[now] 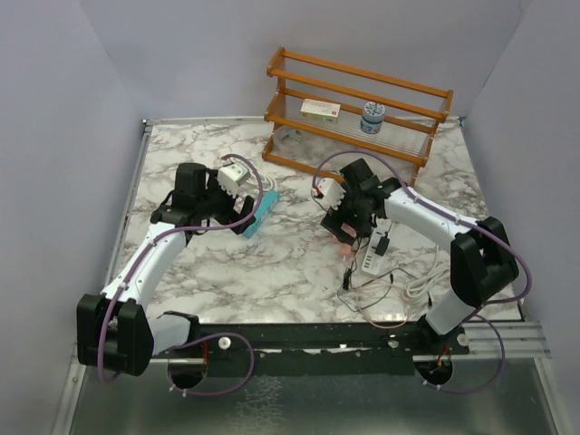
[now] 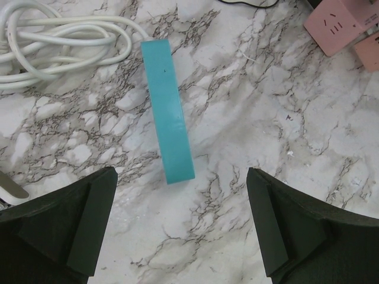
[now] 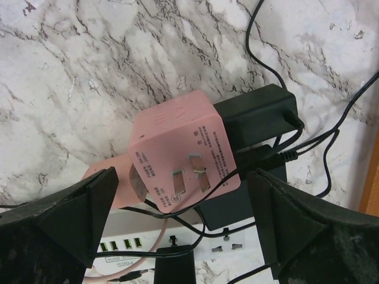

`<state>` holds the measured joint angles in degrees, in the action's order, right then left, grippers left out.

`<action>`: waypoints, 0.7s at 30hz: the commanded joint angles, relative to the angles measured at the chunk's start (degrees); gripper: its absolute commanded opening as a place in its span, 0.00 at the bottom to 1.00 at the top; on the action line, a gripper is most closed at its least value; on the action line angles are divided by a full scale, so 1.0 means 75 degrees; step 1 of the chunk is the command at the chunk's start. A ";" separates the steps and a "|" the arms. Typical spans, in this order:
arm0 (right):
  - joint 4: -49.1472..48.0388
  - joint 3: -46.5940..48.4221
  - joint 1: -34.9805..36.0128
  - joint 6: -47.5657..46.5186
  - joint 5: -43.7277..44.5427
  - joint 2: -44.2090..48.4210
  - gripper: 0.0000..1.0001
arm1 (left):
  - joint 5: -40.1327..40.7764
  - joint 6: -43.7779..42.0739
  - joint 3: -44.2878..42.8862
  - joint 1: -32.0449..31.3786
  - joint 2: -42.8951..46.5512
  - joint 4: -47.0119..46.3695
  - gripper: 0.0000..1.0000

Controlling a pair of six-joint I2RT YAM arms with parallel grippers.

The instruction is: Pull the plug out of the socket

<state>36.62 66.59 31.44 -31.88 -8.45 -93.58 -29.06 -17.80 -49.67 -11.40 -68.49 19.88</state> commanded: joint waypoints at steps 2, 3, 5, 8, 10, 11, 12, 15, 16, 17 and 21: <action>0.0030 0.0056 0.0004 0.0567 0.0130 -0.0136 1.00 | 0.0031 -0.0075 0.0176 -0.0042 0.0194 -0.0102 0.99; 0.0014 0.0043 -0.0003 0.0597 0.0130 -0.0193 1.00 | 0.0031 -0.0078 0.0177 -0.0039 0.0156 -0.0098 0.99; -0.0022 0.0073 -0.0028 0.0682 0.0121 -0.0363 1.00 | 0.0031 -0.0082 0.0177 -0.0039 0.0121 -0.0100 0.99; -0.0042 0.0200 -0.0092 0.0762 -0.0019 -0.0612 1.00 | 0.0048 -0.0098 0.0177 -0.0042 0.0108 -0.0099 0.99; -0.0026 0.0340 -0.0114 0.0796 -0.0130 -0.0775 1.00 | 0.0050 -0.0091 0.0187 -0.0042 0.0101 -0.0106 0.99; -0.0019 0.0410 -0.0124 0.0804 -0.0201 -0.0857 1.00 | 0.0043 -0.0096 0.0189 -0.0039 0.0083 -0.0107 0.99; -0.0009 0.0477 -0.0120 0.0805 -0.0254 -0.0929 1.00 | 0.0043 -0.0090 0.0189 -0.0039 0.0064 -0.0108 0.99; 0.0007 0.0659 -0.0126 0.0686 -0.0438 -0.1177 1.00 | 0.0066 -0.0088 0.0178 -0.0040 0.0001 -0.0121 0.99; 0.0001 0.0680 -0.0126 0.0617 -0.0493 -0.1241 1.00 | 0.0069 -0.0089 0.0177 -0.0045 -0.0024 -0.0121 0.99; -0.0027 0.0675 -0.0126 0.0509 -0.0544 -0.1280 1.00 | 0.0066 -0.0095 0.0171 -0.0045 -0.0043 -0.0131 0.99; -0.0061 0.0597 -0.0097 -0.0271 -0.1030 -0.1268 0.91 | 0.0031 -0.0059 0.0154 -0.0042 -0.0122 -0.0132 0.99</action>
<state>36.10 70.39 30.65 -28.60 -10.79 -102.24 -29.06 -17.98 -48.95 -11.40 -68.66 19.38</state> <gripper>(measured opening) 0.946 0.990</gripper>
